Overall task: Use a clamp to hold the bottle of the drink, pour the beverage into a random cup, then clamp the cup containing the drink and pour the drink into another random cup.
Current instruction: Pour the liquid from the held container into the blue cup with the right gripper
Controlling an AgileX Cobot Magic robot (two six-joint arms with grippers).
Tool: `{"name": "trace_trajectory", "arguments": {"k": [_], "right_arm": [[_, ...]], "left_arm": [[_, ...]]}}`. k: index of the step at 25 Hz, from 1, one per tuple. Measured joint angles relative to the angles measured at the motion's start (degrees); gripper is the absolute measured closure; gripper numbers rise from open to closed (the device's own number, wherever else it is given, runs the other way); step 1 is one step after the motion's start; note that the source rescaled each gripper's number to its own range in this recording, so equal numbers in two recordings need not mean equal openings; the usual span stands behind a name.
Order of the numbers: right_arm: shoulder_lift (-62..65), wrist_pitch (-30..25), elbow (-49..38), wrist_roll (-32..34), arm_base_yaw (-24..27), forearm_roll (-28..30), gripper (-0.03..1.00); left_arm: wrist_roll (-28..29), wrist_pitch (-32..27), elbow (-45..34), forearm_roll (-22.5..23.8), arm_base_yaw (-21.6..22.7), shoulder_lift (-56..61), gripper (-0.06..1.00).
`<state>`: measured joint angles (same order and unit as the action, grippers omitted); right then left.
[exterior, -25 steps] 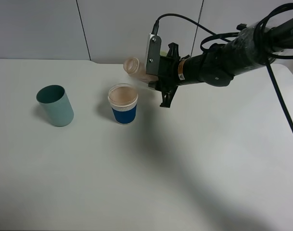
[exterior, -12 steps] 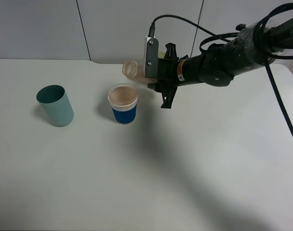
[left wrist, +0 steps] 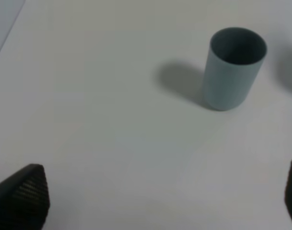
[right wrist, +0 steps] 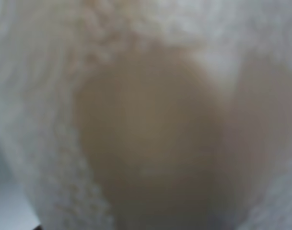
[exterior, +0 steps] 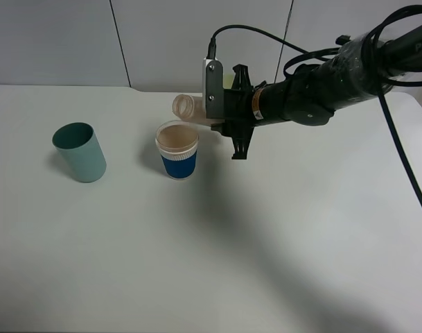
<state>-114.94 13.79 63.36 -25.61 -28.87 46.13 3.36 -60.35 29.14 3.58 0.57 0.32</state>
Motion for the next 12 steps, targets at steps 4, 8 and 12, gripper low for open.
{"name": "trace_trajectory", "arguments": {"k": [4, 8, 12], "right_arm": [[0.0, -1.6, 0.0, -0.5, 0.0, -0.1, 0.96], [0.3, -1.7, 0.1, -0.5, 0.0, -0.1, 0.96], [0.8, -3.8, 2.8, -0.5, -0.3, -0.1, 0.96]], "left_arm": [[0.0, 0.0, 0.0, 0.0, 0.0, 0.0, -0.06], [0.0, 0.0, 0.0, 0.0, 0.0, 0.0, -0.06], [0.0, 0.0, 0.0, 0.0, 0.0, 0.0, -0.06]]}}
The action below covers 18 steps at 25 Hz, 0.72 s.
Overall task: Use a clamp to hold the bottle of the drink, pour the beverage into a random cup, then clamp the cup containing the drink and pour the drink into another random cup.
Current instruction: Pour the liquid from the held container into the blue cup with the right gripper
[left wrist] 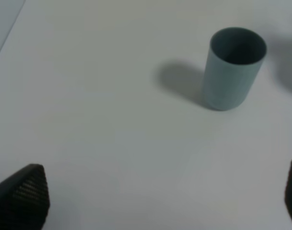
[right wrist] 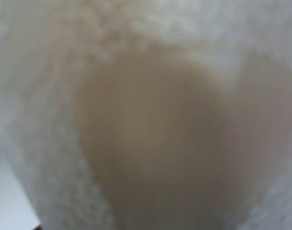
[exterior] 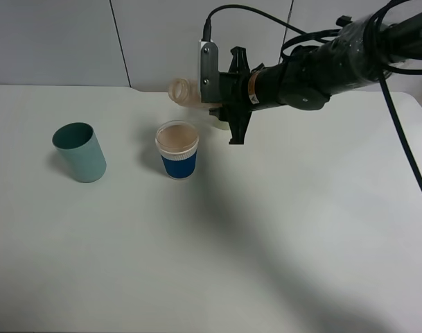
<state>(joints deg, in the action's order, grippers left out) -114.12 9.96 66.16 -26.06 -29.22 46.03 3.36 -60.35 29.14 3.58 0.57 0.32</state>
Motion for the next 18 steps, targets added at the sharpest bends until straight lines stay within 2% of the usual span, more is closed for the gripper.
{"name": "trace_trajectory", "arguments": {"k": [4, 18], "right_arm": [[0.2, -1.1, 2.4, 0.0, -1.3, 0.1, 0.96], [0.2, -5.2, 2.4, 0.0, -1.7, 3.3, 0.96]], "left_arm": [[0.0, 0.0, 0.0, 0.0, 0.0, 0.0, -0.06], [0.0, 0.0, 0.0, 0.0, 0.0, 0.0, -0.06]]}}
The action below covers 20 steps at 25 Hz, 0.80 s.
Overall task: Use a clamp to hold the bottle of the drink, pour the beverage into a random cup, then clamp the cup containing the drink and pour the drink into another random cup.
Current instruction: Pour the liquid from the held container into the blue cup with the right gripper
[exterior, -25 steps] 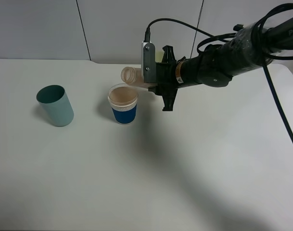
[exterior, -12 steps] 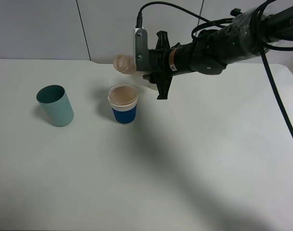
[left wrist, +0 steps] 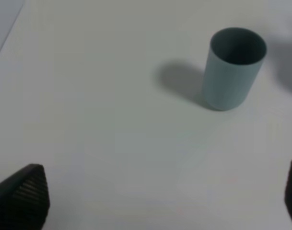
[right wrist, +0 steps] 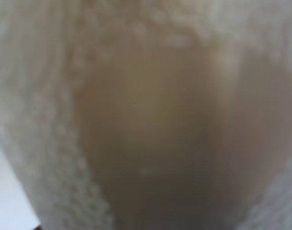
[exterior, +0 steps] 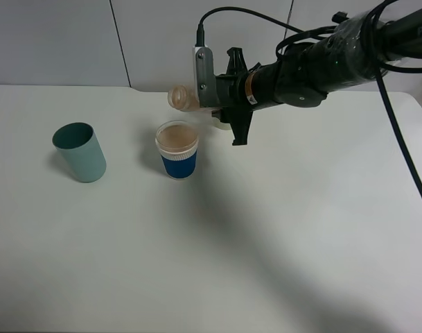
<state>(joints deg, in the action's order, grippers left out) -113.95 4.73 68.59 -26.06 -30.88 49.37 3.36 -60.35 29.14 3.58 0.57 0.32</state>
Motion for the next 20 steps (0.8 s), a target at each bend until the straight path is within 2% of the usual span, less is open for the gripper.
{"name": "trace_trajectory", "arguments": {"k": [9, 20], "right_arm": [[0.0, -0.6, 0.0, 0.0, 0.0, 2.3, 0.96], [0.0, -3.2, 0.0, -3.1, -1.0, 2.8, 0.96]], "left_arm": [[0.0, 0.0, 0.0, 0.0, 0.0, 0.0, -0.06], [0.0, 0.0, 0.0, 0.0, 0.0, 0.0, -0.06]]}}
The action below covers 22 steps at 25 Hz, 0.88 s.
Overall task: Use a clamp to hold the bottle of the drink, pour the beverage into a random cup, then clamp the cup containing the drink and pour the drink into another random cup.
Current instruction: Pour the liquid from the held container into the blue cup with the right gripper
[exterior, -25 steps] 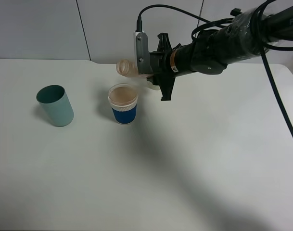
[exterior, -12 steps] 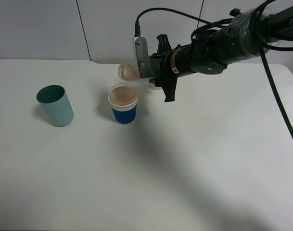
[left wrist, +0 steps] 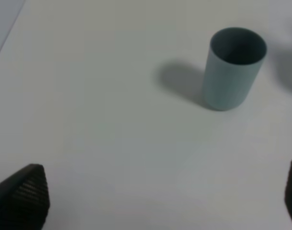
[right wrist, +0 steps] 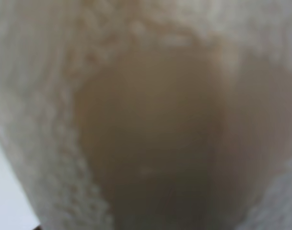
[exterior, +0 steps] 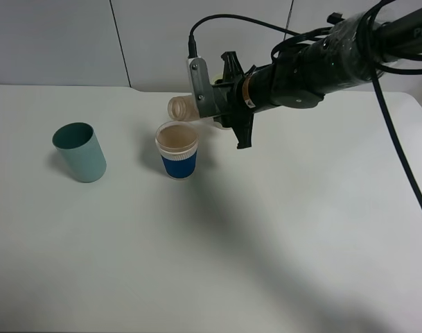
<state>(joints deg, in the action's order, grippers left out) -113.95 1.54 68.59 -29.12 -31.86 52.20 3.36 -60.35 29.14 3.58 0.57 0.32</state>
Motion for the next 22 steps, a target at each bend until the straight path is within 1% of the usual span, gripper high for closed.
{"name": "trace_trajectory", "arguments": {"k": [7, 9, 16, 19, 22], "right_arm": [[0.0, -0.4, 0.0, -0.3, -0.5, 0.0, 0.96], [0.0, -1.5, 0.0, -0.3, -0.5, 0.2, 0.96], [0.3, -2.9, 0.0, -0.4, -0.5, 2.3, 0.96], [1.2, -3.4, 0.2, -0.4, -0.5, 4.3, 0.96], [1.5, -3.9, 0.2, -0.4, -0.5, 4.6, 0.96]], "left_arm": [[0.0, 0.0, 0.0, 0.0, 0.0, 0.0, -0.06], [0.0, 0.0, 0.0, 0.0, 0.0, 0.0, -0.06], [0.0, 0.0, 0.0, 0.0, 0.0, 0.0, -0.06], [0.0, 0.0, 0.0, 0.0, 0.0, 0.0, -0.06], [0.0, 0.0, 0.0, 0.0, 0.0, 0.0, -0.06]]}}
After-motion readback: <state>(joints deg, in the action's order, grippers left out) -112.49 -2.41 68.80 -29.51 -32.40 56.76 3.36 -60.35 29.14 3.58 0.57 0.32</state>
